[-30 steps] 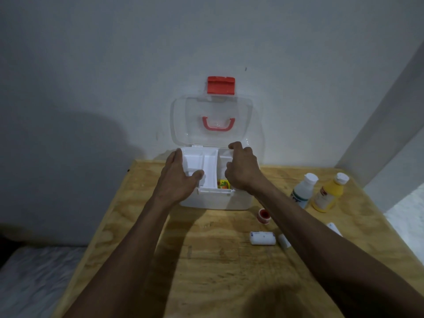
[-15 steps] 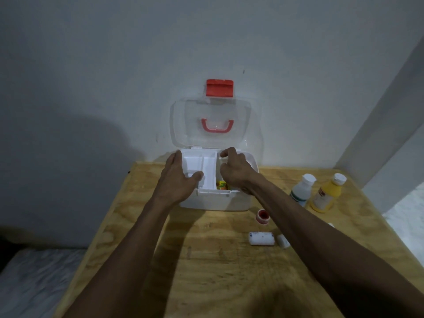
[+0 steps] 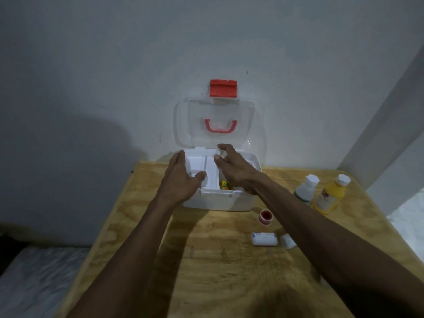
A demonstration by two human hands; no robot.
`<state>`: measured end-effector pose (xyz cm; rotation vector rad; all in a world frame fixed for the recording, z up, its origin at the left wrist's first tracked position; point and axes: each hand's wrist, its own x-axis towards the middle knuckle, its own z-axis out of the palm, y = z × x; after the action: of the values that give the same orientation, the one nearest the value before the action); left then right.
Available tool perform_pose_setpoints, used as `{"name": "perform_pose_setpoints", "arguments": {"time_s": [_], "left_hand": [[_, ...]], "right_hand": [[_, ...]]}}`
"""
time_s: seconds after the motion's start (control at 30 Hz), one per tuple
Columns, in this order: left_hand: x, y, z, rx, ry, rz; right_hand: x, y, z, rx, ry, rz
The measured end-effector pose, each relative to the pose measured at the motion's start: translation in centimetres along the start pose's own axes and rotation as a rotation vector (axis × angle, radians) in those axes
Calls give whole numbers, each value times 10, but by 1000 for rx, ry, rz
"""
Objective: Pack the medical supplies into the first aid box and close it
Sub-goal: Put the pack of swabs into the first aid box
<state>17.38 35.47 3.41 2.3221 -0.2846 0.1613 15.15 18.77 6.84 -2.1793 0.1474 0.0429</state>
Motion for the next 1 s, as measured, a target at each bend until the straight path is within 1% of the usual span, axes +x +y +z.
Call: {"name": "perform_pose_setpoints", "arguments": {"time_s": [0.13, 0.67, 0.73, 0.87, 1.0], "left_hand": [[0, 0, 0, 2, 9, 10], [2, -2, -1, -3, -18, 5], [2, -2, -2, 3, -26, 9], [4, -4, -4, 11, -40, 12], [-1, 1, -9, 69, -44, -31]], "right_hand": [[0, -3, 2, 9, -30, -5], [-3, -4, -2, 48, -43, -8], [-5, -7, -3, 43, 21, -15], [-27, -15, -22, -7, 311, -158], [-77, 0, -53, 5, 542, -248]]}}
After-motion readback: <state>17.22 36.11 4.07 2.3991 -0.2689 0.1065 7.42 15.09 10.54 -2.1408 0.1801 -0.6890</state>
